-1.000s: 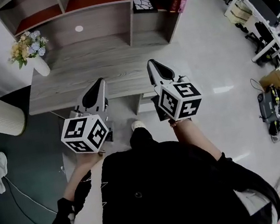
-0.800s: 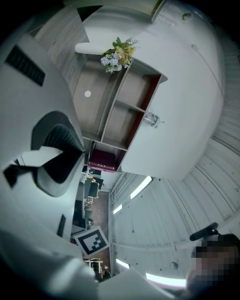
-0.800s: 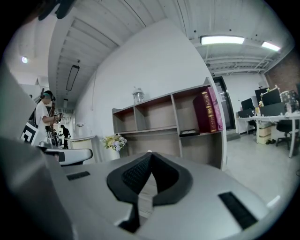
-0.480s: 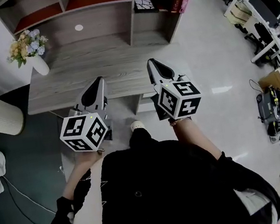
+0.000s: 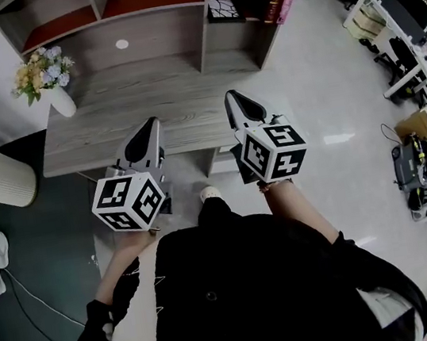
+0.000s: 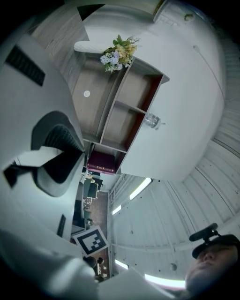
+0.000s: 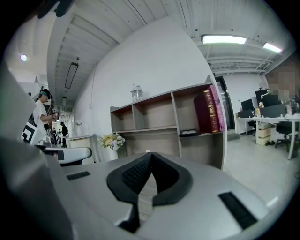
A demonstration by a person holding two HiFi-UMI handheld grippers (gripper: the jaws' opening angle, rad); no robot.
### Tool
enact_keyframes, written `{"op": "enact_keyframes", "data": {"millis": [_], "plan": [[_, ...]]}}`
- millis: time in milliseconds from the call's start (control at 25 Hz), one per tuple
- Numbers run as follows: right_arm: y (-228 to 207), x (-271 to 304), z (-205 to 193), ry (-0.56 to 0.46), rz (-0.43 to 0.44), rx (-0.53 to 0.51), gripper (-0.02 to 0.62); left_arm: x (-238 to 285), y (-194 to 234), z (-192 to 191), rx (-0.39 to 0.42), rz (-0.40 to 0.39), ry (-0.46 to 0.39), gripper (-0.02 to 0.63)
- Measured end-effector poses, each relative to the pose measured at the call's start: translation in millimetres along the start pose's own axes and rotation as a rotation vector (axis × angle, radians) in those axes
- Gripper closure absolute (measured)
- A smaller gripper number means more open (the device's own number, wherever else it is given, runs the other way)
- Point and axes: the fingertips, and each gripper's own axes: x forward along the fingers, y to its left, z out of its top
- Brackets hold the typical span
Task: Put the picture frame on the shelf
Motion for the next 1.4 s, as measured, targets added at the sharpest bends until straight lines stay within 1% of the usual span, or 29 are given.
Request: {"op": "enact_keyframes", "data": {"millis": [880,1240,1400], "plan": [[-10,33,7,0.026,0.039,-0.017,0.591,23,12,7,-0.004,0.039,-0.008,0.594],[-2,44,3,0.038,0.061,-0.022,0.591,17,25,6,-0.01,0.075,-0.009,0.594],[3,45,4,0.031,0.063,-0.029,0.591,15,28,7,-0.007,0.077,-0.014,0.594]]}}
